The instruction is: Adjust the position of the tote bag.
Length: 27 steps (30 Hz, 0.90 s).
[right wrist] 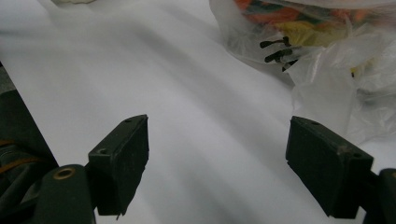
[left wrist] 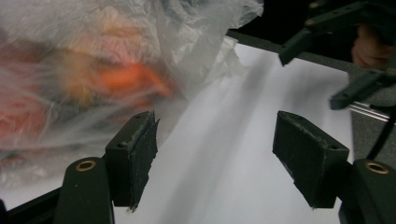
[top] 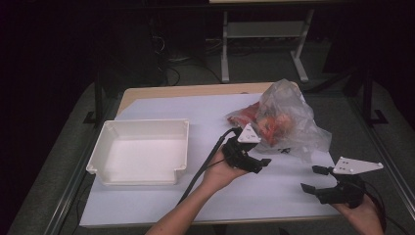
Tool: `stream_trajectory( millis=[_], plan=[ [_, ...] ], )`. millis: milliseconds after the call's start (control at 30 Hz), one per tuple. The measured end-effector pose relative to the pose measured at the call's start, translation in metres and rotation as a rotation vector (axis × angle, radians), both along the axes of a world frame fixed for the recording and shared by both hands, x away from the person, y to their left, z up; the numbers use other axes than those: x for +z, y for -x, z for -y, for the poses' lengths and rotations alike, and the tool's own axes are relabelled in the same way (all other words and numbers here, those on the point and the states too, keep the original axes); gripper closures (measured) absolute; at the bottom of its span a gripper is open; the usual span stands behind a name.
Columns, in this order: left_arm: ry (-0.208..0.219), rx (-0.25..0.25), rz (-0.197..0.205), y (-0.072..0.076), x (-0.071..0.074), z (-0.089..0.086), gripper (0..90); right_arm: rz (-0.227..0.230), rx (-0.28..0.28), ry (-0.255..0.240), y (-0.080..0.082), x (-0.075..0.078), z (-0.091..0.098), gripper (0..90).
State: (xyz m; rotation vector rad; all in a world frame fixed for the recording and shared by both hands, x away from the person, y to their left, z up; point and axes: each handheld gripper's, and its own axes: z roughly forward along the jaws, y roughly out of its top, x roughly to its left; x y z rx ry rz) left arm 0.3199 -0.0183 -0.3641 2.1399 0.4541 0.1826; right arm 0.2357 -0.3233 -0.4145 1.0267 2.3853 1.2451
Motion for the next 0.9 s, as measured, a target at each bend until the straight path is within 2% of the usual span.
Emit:
stream_trajectory(
  millis=[167,367,500,600,733,900],
  plan=[
    [-0.037,0.011,-0.007,-0.013,-0.004,0.015,32.4,0.002,-0.005,-0.003,0.0,0.001,0.001,20.7],
    [-0.073,0.018,-0.023,-0.023,-0.009,0.023,37.0,0.008,0.0,0.003,0.0,0.001,0.0,20.7],
    [-0.098,0.063,-0.046,-0.032,-0.015,0.029,38.2,0.005,0.002,0.008,-0.001,0.001,-0.001,20.7],
    [-0.122,0.071,-0.062,-0.037,-0.017,0.034,38.7,0.005,0.002,0.009,-0.001,0.001,-0.002,20.7],
    [-0.125,0.093,-0.077,-0.039,-0.017,0.042,40.3,0.008,0.002,0.014,-0.001,0.002,-0.002,20.8],
    [-0.135,0.114,-0.068,-0.04,-0.016,0.047,50.5,0.016,-0.002,0.014,0.0,0.003,-0.001,20.9]
  ],
)
